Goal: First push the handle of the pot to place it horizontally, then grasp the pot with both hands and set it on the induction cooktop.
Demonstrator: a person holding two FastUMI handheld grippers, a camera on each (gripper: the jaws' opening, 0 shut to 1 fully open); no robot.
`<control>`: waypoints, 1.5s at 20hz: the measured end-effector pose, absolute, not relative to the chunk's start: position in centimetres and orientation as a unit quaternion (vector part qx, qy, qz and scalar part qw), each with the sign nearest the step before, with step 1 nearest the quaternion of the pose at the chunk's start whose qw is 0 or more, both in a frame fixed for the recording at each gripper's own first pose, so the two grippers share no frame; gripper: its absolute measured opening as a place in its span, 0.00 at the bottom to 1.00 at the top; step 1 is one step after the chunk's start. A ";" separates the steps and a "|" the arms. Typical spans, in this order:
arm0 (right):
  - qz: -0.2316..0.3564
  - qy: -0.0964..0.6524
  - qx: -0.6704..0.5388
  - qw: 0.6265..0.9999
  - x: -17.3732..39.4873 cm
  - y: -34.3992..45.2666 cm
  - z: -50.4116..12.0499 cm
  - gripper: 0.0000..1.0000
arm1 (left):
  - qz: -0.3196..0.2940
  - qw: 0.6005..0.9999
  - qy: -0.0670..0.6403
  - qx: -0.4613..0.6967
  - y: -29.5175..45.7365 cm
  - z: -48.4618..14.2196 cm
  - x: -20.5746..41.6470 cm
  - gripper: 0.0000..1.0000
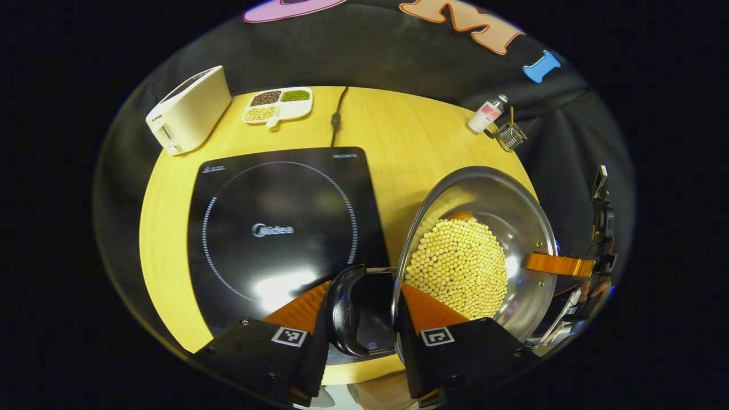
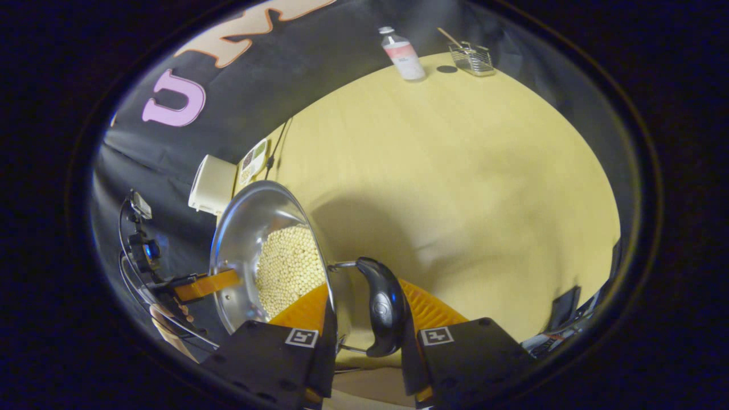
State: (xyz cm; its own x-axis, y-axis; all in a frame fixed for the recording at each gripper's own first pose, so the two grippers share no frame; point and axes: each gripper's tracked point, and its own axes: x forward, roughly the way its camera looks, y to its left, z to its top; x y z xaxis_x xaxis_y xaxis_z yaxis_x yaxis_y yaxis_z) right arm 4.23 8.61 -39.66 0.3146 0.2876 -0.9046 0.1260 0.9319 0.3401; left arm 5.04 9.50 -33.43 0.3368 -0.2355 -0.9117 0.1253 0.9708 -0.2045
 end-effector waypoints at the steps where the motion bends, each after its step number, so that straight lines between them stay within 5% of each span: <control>1: 0.051 0.583 0.179 0.790 4.0 10.1 -39.8 0.50 | -0.111 0.817 0.564 -0.047 11.0 -33.4 5.0 0.58; 8: 0.052 0.590 0.177 0.786 3.7 19.1 -41.4 0.51 | -0.104 0.821 0.560 -0.034 19.7 -34.3 5.4 0.58; 9: 0.050 0.591 0.177 0.786 3.9 20.1 -41.6 0.43 | -0.101 0.824 0.556 -0.032 20.7 -34.4 5.6 0.58; 10: 0.050 0.591 0.177 0.785 4.1 21.1 -41.8 0.51 | -0.099 0.827 0.553 -0.028 21.6 -34.5 5.9 0.58; 14: 0.055 0.592 0.177 0.784 5.2 24.6 -42.9 0.44 | -0.091 0.840 0.535 -0.010 24.9 -35.0 7.1 0.58; 15: 0.056 0.592 0.175 0.785 5.6 25.2 -43.2 0.51 | -0.088 0.842 0.532 -0.007 25.6 -35.2 7.3 0.58; 30: 0.061 0.544 0.158 0.821 10.5 30.4 -45.6 0.50 | -0.062 0.887 0.458 0.024 29.8 -35.4 11.5 0.59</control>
